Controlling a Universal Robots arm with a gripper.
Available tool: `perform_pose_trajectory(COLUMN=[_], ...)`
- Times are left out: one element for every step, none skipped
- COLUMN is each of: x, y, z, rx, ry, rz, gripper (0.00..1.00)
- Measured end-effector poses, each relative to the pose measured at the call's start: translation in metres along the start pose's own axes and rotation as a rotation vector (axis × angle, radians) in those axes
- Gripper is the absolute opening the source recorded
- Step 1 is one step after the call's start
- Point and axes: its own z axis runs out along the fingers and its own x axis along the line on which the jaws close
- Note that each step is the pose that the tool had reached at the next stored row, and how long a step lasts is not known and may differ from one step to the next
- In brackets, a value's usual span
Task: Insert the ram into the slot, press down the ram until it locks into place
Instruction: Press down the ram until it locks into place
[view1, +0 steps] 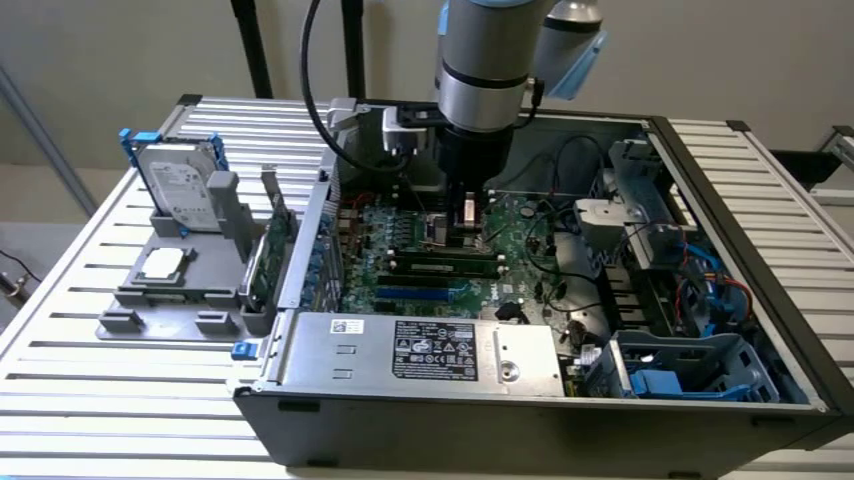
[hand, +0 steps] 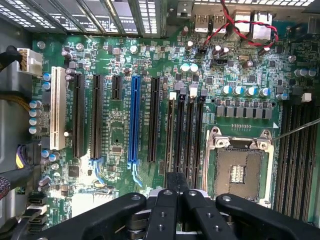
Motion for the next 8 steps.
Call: perform_pose_trajectory(x=[0.0,0.0,0.0,0.0,0.0,0.0,0.0,0.0], y=[0.0,0.0,0.0,0.0,0.0,0.0,0.0,0.0], z=[0.0,0.0,0.0,0.0,0.0,0.0,0.0,0.0], rx=[0.0,0.0,0.0,0.0,0.0,0.0,0.0,0.0], ry=[0.0001,0.0001,0.0001,0.0,0.0001,0.0001,0.0,0.0], rz=[0.0,0.0,0.0,0.0,0.0,0.0,0.0,0.0], gripper=[0.11,0.11,0.11,0.11,0.11,0.11,0.11,0.11])
